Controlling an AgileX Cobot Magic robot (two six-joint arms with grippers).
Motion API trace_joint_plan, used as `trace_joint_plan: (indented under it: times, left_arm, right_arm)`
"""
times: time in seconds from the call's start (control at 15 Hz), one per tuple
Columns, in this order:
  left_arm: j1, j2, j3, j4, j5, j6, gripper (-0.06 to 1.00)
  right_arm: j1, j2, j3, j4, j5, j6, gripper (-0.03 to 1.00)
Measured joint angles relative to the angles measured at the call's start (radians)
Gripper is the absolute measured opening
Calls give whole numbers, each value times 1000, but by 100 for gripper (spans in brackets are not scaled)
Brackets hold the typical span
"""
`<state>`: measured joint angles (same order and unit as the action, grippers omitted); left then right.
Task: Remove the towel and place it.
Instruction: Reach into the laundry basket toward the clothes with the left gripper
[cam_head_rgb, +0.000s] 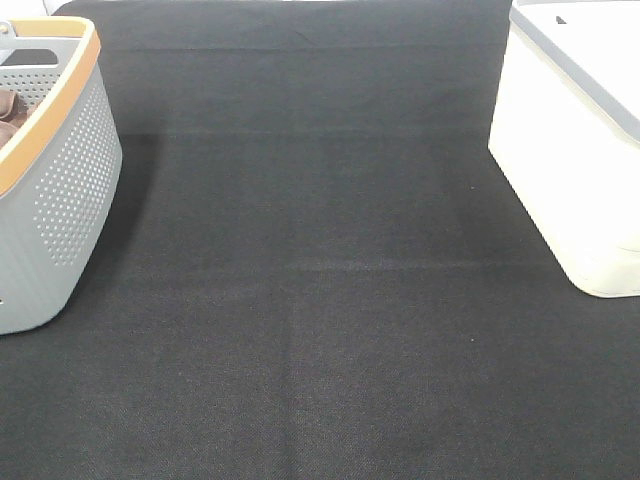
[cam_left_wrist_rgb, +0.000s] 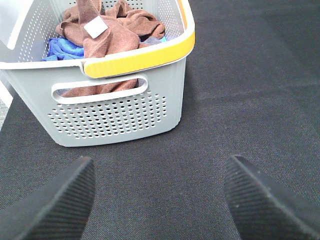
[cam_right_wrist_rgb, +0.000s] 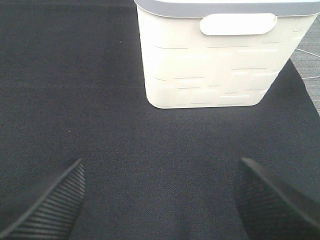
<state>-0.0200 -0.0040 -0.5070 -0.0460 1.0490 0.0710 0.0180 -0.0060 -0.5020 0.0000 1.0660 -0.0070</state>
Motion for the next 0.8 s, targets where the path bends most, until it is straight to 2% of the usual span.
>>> trace_joint_plan:
  times: [0.8]
  left_arm:
    - [0,0,0,0,0,0,70]
  right_arm:
    - [0,0,0,0,0,0,77]
